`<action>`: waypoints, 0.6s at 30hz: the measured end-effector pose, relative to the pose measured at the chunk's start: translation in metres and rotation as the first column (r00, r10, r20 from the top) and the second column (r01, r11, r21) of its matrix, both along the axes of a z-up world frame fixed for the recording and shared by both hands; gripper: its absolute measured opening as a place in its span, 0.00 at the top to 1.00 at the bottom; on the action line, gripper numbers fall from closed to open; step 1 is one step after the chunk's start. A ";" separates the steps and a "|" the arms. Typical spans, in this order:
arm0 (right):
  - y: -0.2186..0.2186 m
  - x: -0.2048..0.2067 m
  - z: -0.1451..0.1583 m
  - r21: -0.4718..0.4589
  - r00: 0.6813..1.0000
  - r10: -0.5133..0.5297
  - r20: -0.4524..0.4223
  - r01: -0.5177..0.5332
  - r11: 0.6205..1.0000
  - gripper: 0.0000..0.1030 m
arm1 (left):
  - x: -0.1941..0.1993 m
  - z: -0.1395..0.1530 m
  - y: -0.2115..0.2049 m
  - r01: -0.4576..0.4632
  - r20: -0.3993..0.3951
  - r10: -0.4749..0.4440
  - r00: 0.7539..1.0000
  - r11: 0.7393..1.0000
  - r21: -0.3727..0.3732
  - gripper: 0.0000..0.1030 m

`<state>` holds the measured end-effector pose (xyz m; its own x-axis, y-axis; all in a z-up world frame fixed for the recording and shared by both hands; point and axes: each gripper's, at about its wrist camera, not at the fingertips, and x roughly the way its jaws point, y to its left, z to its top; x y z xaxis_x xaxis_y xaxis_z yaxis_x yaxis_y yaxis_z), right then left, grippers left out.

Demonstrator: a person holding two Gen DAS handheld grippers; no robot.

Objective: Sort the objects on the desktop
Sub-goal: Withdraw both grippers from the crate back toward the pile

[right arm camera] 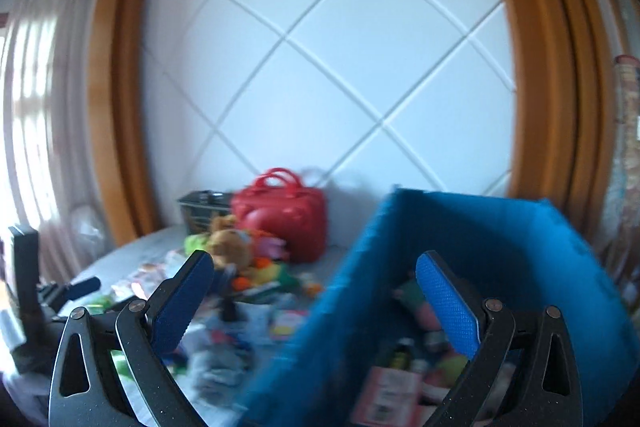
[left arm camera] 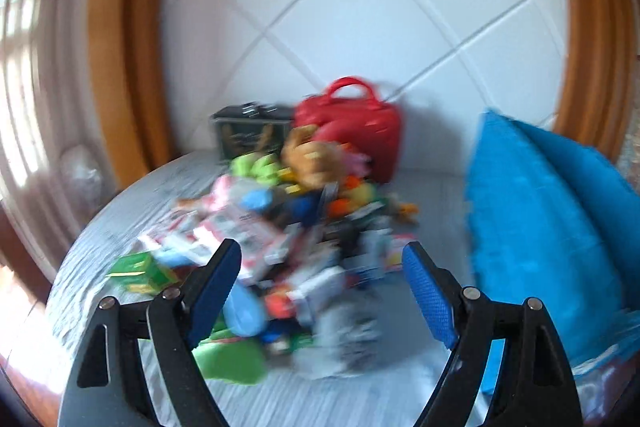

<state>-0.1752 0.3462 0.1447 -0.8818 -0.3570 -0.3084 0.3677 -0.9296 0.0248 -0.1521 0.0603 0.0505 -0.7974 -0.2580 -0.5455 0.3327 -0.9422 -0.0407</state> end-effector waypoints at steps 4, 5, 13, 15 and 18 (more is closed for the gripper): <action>-0.072 -0.014 -0.023 0.004 0.995 0.071 0.069 -0.071 0.997 0.00 | 0.017 -0.041 -0.100 -0.137 0.098 0.134 0.986 0.990 0.025 0.20; -0.089 -0.020 -0.032 0.010 0.992 0.077 0.101 -0.079 0.997 0.00 | 0.021 -0.052 -0.122 -0.161 0.128 0.156 0.979 0.987 0.029 0.20; -0.190 -0.060 -0.139 0.090 0.931 0.032 0.363 -0.070 0.994 0.00 | 0.046 -0.143 -0.265 -0.221 0.319 0.199 0.926 0.975 0.034 0.20; -0.203 -0.062 -0.163 0.118 0.911 -0.001 0.412 -0.052 0.992 0.00 | 0.049 -0.158 -0.289 -0.214 0.345 0.186 0.920 0.976 0.044 0.20; -0.213 -0.065 -0.192 0.145 0.879 -0.038 0.475 -0.036 0.989 0.00 | 0.048 -0.170 -0.309 -0.213 0.375 0.176 0.910 0.975 0.059 0.20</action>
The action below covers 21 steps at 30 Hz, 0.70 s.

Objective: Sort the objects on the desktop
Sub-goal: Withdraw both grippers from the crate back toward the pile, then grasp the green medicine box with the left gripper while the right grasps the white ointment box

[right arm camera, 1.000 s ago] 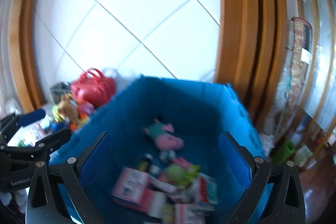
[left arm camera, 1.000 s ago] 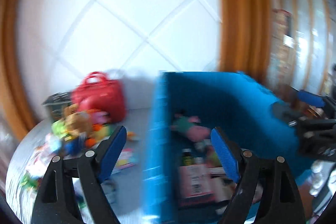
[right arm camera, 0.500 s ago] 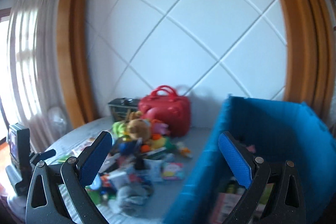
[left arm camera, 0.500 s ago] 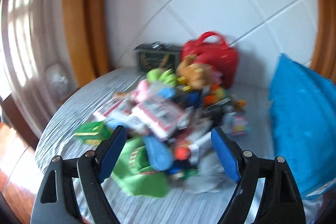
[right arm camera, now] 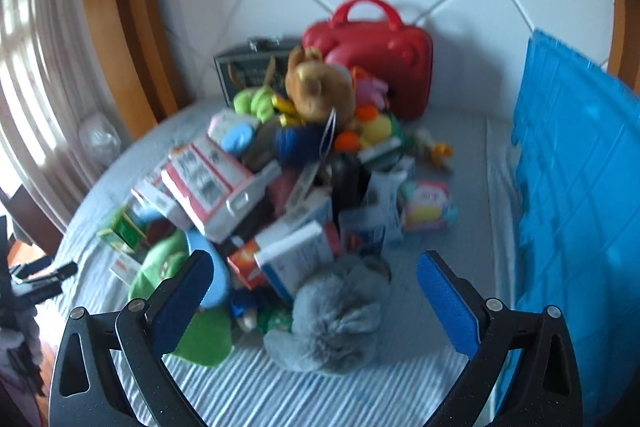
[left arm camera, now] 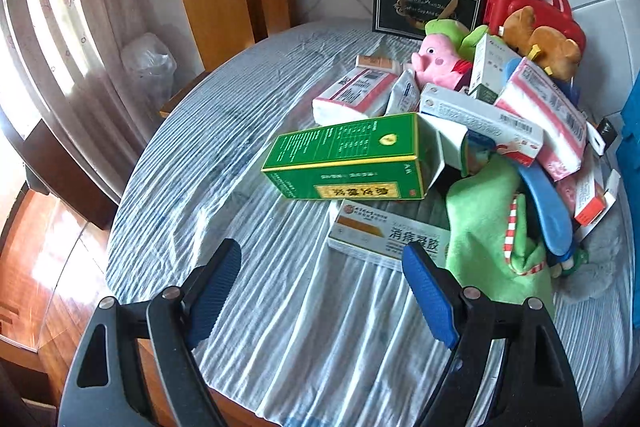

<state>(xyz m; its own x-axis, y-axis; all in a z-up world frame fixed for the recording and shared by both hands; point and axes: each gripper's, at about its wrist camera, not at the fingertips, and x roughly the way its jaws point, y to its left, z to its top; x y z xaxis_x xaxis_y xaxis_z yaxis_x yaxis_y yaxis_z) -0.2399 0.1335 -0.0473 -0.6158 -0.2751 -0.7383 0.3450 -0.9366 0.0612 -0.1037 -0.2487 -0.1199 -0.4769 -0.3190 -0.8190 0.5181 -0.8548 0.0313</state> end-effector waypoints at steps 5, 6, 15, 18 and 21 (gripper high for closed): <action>-0.009 0.004 -0.023 0.043 0.999 0.026 0.048 -0.028 0.999 0.00 | -0.001 -0.011 -0.011 0.014 0.015 -0.014 1.000 1.000 0.017 0.20; -0.010 0.004 -0.025 0.041 0.998 0.042 0.051 -0.044 0.998 0.00 | -0.002 -0.012 -0.011 0.018 0.028 -0.019 0.999 1.000 0.012 0.20; -0.046 0.023 -0.030 0.056 0.997 0.031 0.069 -0.035 0.998 0.00 | -0.036 -0.015 -0.032 0.247 0.073 -0.246 0.966 0.969 -0.009 0.20; -0.068 0.033 -0.034 0.055 0.998 -0.040 0.046 0.037 0.998 0.00 | -0.056 -0.022 -0.049 0.384 0.087 -0.379 0.921 0.922 -0.046 0.20; -0.096 0.043 -0.050 0.026 0.986 -0.152 0.070 0.151 0.988 0.00 | -0.080 -0.030 -0.071 0.564 0.090 -0.559 0.824 0.825 -0.041 0.20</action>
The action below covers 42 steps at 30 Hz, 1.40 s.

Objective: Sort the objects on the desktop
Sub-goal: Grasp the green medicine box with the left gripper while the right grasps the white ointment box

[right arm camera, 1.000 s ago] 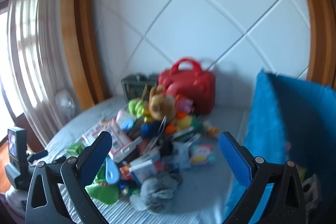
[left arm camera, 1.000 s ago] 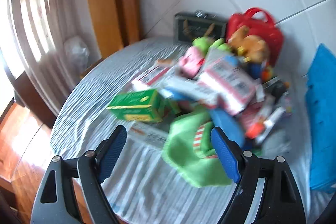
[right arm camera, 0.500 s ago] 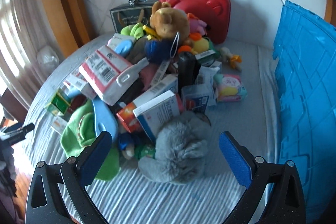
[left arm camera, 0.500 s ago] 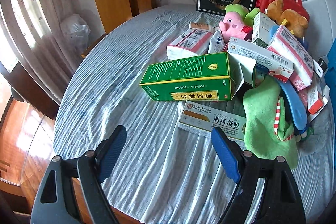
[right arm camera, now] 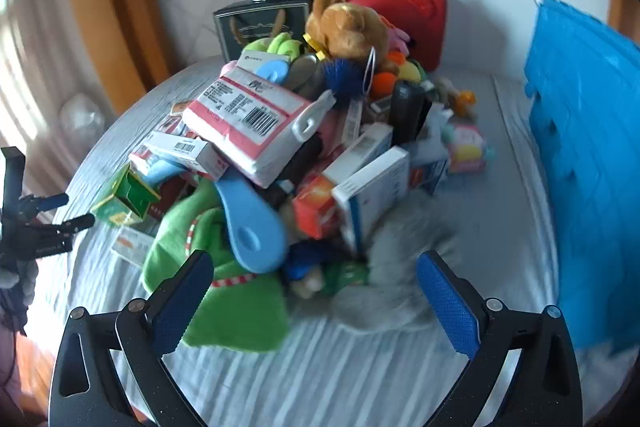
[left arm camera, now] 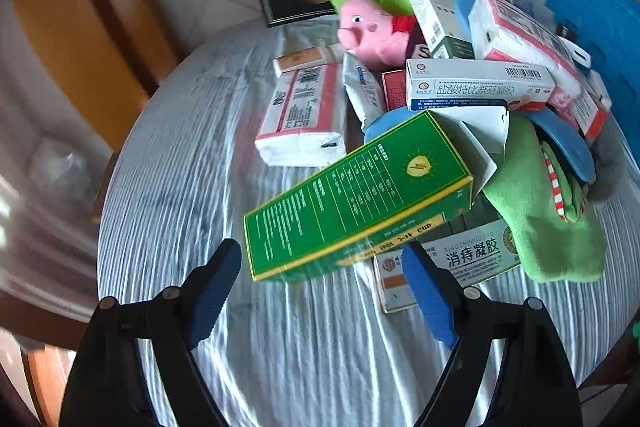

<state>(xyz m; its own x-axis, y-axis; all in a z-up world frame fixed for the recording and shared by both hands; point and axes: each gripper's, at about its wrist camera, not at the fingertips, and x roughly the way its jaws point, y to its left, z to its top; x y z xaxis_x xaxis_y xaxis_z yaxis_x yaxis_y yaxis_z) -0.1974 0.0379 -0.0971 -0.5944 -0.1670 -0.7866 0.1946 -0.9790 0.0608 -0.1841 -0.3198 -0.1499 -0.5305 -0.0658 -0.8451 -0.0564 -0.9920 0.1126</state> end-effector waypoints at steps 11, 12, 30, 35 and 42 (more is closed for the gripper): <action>-0.098 0.050 -0.042 -0.059 0.920 -0.343 0.191 0.359 0.931 0.00 | -0.052 -0.035 -0.010 0.492 0.057 -0.496 0.866 0.868 0.070 0.12; -0.102 0.052 -0.046 -0.050 0.907 -0.369 0.205 0.386 0.921 0.00 | -0.057 -0.040 -0.008 0.497 0.070 -0.502 0.862 0.864 0.077 0.13; -0.196 -0.029 -0.118 -0.007 0.748 -0.527 0.404 0.578 0.816 0.00 | -0.046 -0.059 -0.111 0.147 0.147 -0.178 0.973 0.969 0.200 0.41; -0.195 -0.050 -0.132 -0.010 0.714 -0.556 0.426 0.618 0.786 0.00 | -0.066 -0.051 -0.110 0.120 0.114 -0.152 0.982 0.963 0.243 0.41; -0.222 -0.050 -0.134 0.078 0.794 -0.438 0.421 0.450 0.890 0.29 | -0.058 -0.052 -0.106 0.184 0.158 -0.222 0.962 0.957 0.226 0.48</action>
